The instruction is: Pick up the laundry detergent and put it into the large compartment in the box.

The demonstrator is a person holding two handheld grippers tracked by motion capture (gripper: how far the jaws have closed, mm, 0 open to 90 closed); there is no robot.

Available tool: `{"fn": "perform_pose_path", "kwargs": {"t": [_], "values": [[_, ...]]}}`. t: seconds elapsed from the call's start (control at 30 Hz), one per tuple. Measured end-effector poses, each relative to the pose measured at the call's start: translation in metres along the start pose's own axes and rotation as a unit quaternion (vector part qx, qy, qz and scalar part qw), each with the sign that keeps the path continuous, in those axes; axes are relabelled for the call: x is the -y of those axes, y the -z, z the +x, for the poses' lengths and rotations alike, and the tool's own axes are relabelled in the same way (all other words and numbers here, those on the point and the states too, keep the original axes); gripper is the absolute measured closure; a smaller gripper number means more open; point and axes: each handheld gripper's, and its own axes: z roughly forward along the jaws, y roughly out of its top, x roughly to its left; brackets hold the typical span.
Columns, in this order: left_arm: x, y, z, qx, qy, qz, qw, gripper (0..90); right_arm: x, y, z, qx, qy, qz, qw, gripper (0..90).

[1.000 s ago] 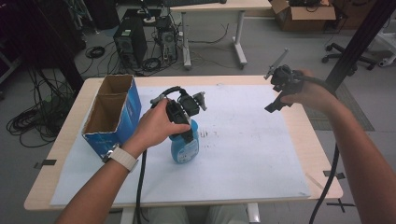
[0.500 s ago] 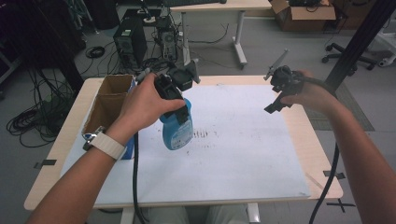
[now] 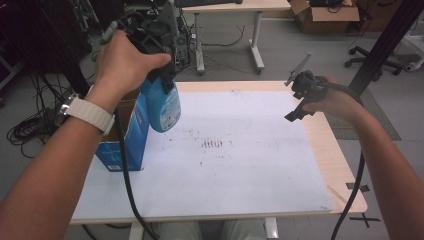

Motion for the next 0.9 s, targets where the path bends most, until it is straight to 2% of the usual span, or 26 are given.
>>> {"fn": "perform_pose_path", "kwargs": {"t": [0.03,0.1,0.17,0.2,0.23,0.33,0.37,0.4,0.43,0.47,0.5,0.67,0.73,0.77,0.83,0.9], "values": [[0.000,0.000,0.000,0.000,0.000,0.000,1.0000,37.3,0.000,0.000,0.000,-0.001,0.001,0.000,1.0000,9.0],[0.000,0.007,0.013,-0.005,0.030,-0.002,0.9995,37.3,-0.001,0.000,0.000,-0.001,0.002,0.000,1.0000,9.0],[0.003,0.009,0.023,-0.009,0.051,-0.002,0.9986,37.3,-0.001,0.000,0.000,0.000,0.001,0.000,1.0000,9.1],[0.003,0.009,0.023,-0.009,0.051,-0.002,0.9986,37.3,-0.001,0.000,0.000,0.000,0.001,0.000,1.0000,9.1],[0.004,0.010,0.028,-0.010,0.063,-0.003,0.9980,37.3,0.000,0.000,-0.001,0.000,0.001,0.001,1.0000,9.1],[0.009,0.014,0.044,-0.016,0.094,-0.002,0.9955,37.3,0.000,-0.001,-0.002,0.000,0.001,0.001,1.0000,9.1],[0.013,0.016,0.052,-0.026,0.110,-0.002,0.9936,37.3,0.000,-0.002,-0.003,0.000,0.001,0.001,1.0000,9.1],[0.013,0.016,0.052,-0.026,0.110,-0.002,0.9936,37.3,0.000,-0.002,-0.003,0.000,0.001,0.001,1.0000,9.1],[0.015,0.018,0.060,-0.036,0.128,-0.002,0.9911,37.3,-0.001,-0.003,-0.002,-0.001,0.002,0.001,1.0000,9.1],[0.015,0.018,0.060,-0.036,0.128,-0.002,0.9911,37.3,-0.001,-0.003,-0.002,-0.001,0.002,0.001,1.0000,9.1],[0.017,0.019,0.066,-0.045,0.142,-0.002,0.9889,37.3,-0.002,-0.004,-0.002,-0.002,0.003,0.001,1.0000,9.0],[0.022,0.021,0.081,-0.064,0.171,-0.007,0.9832,37.3,-0.003,-0.005,-0.002,-0.002,0.005,0.004,1.0000,9.1],[0.023,0.022,0.083,-0.064,0.175,-0.009,0.9824,37.3,-0.003,-0.005,-0.002,-0.002,0.004,0.004,1.0000,9.1],[0.025,0.022,0.088,-0.066,0.183,-0.011,0.9808,37.3,-0.002,-0.005,-0.002,-0.002,0.002,0.004,1.0000,9.1],[0.027,0.023,0.092,-0.068,0.191,-0.016,0.9791,37.3,-0.002,-0.005,-0.003,-0.002,0.001,0.005,1.0000,9.1],[0.028,0.021,0.095,-0.072,0.194,-0.014,0.9782,37.3,-0.002,-0.006,-0.003,-0.002,0.001,0.006,1.0000,9.0]]}}
